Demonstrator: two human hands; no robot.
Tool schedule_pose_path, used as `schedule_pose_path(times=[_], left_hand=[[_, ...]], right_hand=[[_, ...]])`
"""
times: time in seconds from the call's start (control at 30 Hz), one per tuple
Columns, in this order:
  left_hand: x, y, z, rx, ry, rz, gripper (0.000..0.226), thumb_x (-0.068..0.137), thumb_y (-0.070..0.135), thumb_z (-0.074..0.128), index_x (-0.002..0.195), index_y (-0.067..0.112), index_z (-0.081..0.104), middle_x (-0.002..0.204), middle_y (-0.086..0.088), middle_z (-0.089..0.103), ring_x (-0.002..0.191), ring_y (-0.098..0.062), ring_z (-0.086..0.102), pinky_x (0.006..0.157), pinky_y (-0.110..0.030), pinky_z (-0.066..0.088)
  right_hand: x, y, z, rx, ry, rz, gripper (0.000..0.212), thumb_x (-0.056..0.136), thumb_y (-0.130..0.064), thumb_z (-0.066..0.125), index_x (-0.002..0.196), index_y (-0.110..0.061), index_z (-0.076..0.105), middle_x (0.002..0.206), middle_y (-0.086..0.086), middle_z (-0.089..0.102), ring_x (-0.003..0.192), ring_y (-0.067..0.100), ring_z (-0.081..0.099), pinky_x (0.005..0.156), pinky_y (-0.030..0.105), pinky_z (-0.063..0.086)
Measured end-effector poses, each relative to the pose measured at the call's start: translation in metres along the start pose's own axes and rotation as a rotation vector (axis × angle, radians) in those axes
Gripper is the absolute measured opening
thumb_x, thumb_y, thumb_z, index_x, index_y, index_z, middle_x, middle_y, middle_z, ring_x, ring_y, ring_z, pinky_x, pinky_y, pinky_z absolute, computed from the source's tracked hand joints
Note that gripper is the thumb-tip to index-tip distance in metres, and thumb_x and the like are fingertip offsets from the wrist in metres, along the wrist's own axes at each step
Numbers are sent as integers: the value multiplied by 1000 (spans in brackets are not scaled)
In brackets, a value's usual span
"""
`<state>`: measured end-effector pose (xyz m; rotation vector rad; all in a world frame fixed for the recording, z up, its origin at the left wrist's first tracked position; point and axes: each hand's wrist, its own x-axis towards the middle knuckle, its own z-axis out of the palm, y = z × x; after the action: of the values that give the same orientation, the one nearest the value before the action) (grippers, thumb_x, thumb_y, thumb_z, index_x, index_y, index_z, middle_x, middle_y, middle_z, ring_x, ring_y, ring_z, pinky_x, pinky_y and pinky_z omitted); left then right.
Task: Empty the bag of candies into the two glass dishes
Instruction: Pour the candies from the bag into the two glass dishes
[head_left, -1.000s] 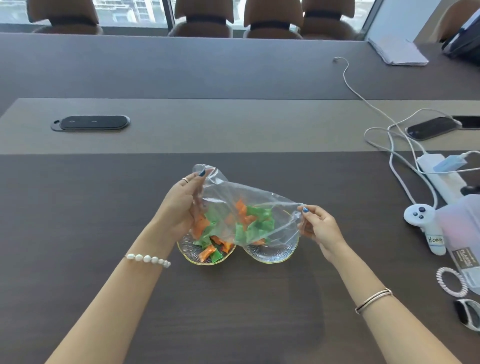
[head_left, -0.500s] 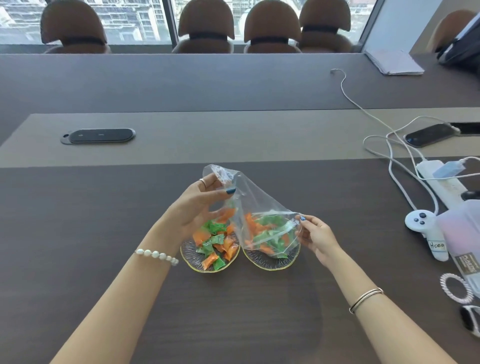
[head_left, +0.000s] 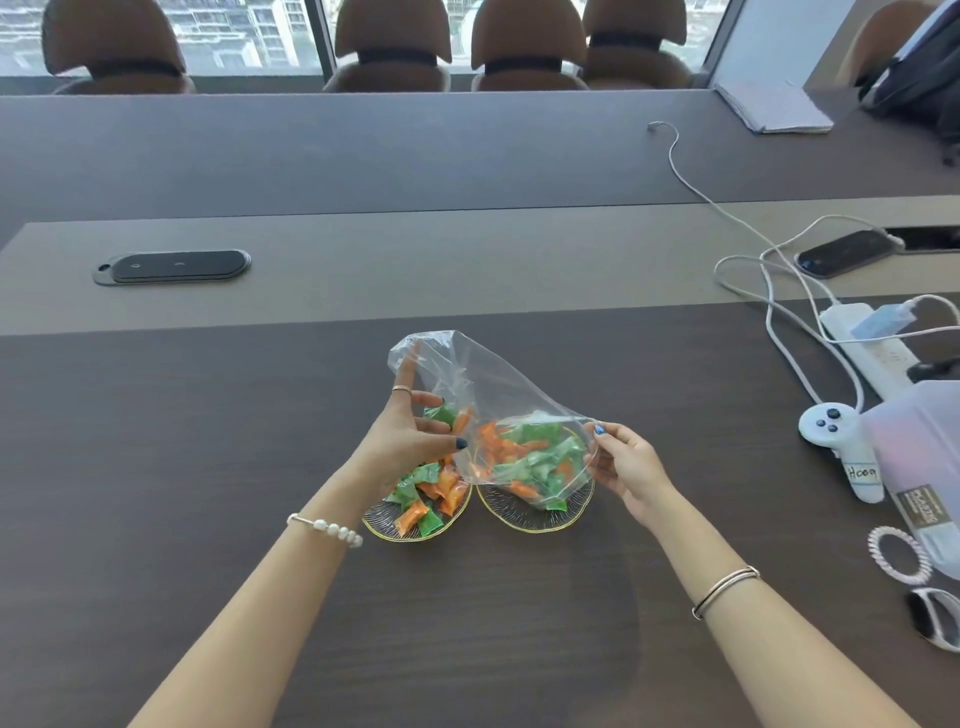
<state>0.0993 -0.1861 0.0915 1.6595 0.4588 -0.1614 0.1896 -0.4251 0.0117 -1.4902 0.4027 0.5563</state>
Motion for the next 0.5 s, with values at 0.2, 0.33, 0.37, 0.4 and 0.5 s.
schedule_pose_path(times=[0.2,0.33,0.37,0.4,0.5], left_hand=[[0,14,-12,-264,-136,-57,107,71,-11,67,145,42,12,118,-13,53,87,-26,64,65,-31,57],[3,26,-19,-502,-278,-68,107,64,-17,60,142,45,23,115,-13,56,80,-23,69,66,-31,59],[4,29,-19,-541,-311,-64,106,62,-16,60,142,43,25,117,-13,56,80,-23,70,67,-32,59],[4,31,-18,-568,-348,-56,106,60,-16,61,142,42,27,119,-13,57,80,-23,69,68,-32,59],[1,37,-17,-665,-443,-9,107,52,-13,66,139,42,35,121,-11,60,81,-22,68,68,-32,60]], right_hand=[[1,1,-1,-1,8,-4,19,94,-11,45,87,-16,63,67,-2,53,54,9,52,55,21,49],[1,-1,2,-14,3,-14,19,94,-11,45,88,-16,63,68,-2,54,55,10,53,56,22,48],[0,-2,3,-17,2,-19,20,93,-11,45,88,-16,63,68,-2,53,56,10,53,57,22,48],[-1,-3,4,-20,-1,-24,20,93,-11,45,87,-17,63,68,-2,53,57,11,52,57,22,48],[-4,-7,7,-24,-2,-40,21,93,-10,45,85,-18,63,67,-2,52,58,12,51,56,21,47]])
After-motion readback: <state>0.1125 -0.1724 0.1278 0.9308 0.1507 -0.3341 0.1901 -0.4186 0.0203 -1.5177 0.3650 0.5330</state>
